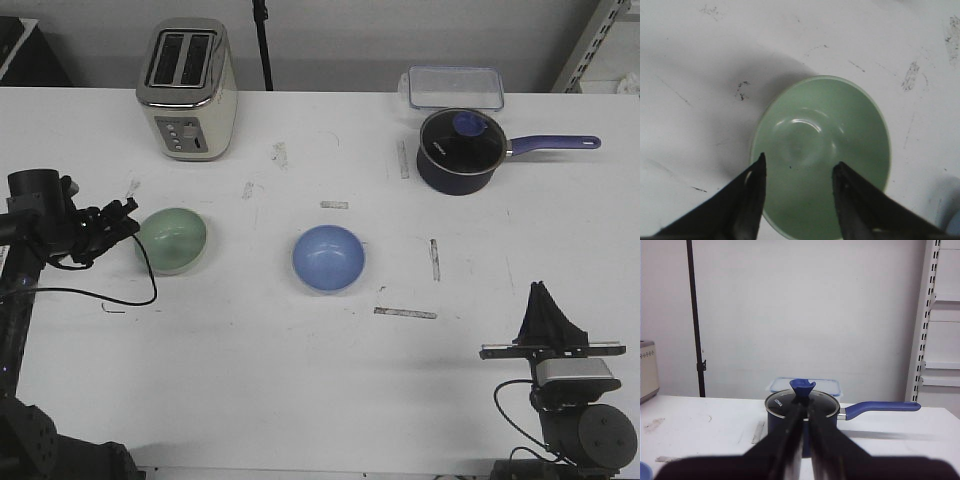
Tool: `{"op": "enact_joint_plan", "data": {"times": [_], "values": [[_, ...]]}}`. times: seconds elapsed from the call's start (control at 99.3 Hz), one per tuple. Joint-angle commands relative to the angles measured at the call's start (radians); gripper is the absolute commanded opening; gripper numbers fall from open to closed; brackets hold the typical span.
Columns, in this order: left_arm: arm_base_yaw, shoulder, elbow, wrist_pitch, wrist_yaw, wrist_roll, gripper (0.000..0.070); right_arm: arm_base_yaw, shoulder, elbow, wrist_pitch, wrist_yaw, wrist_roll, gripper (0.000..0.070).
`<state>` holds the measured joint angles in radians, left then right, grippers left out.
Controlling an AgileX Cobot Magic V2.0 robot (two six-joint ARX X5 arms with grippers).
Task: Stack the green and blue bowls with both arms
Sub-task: 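Reach the left gripper forward and grasp the rim of the green bowl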
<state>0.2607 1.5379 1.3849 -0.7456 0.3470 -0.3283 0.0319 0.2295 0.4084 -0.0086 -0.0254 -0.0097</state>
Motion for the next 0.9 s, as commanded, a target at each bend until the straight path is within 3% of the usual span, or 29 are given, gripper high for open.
{"op": "enact_joint_plan", "data": {"times": [0.0,0.161,0.886], "values": [[0.008,0.036,0.019,-0.014,-0.017,0.011,0.039,0.001,-0.001,-0.002,0.016,0.0,0.013,0.001],[0.008,0.068,0.018,-0.025,-0.066,0.055,0.0411,0.001,-0.001,-0.002,0.016,0.0,0.013,0.001],[-0.051,0.224,0.018,-0.039,-0.066,0.081,0.0408,0.001,-0.001,-0.002,0.016,0.0,0.013,0.001]]}}
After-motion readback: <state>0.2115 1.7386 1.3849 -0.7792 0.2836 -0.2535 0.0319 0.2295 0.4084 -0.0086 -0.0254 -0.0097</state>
